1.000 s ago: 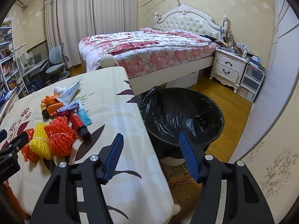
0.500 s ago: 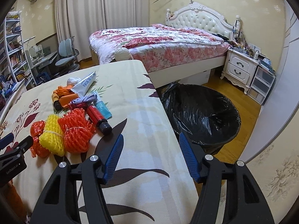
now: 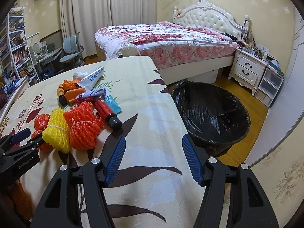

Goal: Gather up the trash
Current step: 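Grasp the orange mesh net with the left tool while the right tool grasps the red-orange mesh net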

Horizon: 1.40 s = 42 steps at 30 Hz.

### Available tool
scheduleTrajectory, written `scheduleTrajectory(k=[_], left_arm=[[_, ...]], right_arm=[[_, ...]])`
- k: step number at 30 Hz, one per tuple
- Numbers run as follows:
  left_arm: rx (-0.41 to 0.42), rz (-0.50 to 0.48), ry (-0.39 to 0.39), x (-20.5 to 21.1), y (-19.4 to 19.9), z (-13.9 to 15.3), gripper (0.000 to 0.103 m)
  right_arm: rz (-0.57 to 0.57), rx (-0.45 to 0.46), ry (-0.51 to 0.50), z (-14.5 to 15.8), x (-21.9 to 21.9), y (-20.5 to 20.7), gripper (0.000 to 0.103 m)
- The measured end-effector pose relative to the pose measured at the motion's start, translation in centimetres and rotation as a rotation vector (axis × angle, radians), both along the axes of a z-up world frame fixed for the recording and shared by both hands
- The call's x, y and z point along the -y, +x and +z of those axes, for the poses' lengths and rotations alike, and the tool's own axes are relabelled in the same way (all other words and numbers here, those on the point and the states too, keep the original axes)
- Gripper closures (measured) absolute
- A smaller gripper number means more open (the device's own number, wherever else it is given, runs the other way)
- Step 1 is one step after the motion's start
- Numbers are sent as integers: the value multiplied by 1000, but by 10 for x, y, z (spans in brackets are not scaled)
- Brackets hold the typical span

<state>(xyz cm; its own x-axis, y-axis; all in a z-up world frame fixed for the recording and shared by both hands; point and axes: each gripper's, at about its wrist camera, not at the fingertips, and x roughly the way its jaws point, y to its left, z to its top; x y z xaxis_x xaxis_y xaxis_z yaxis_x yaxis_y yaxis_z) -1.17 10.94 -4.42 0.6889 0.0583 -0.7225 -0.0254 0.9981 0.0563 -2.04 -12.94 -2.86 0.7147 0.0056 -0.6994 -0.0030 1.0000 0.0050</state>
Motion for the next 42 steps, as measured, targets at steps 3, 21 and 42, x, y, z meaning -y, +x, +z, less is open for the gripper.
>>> scheduleTrajectory(k=[3, 21, 42], left_arm=[[11, -9, 4, 1, -2, 0, 65], [22, 51, -68, -37, -16, 6, 79], [41, 95, -100, -58, -20, 9, 81]], right_arm=[[14, 4, 5, 0, -5, -2, 42], [162, 24, 36, 13, -53, 7, 42], [244, -38, 33, -2, -82, 25, 64]])
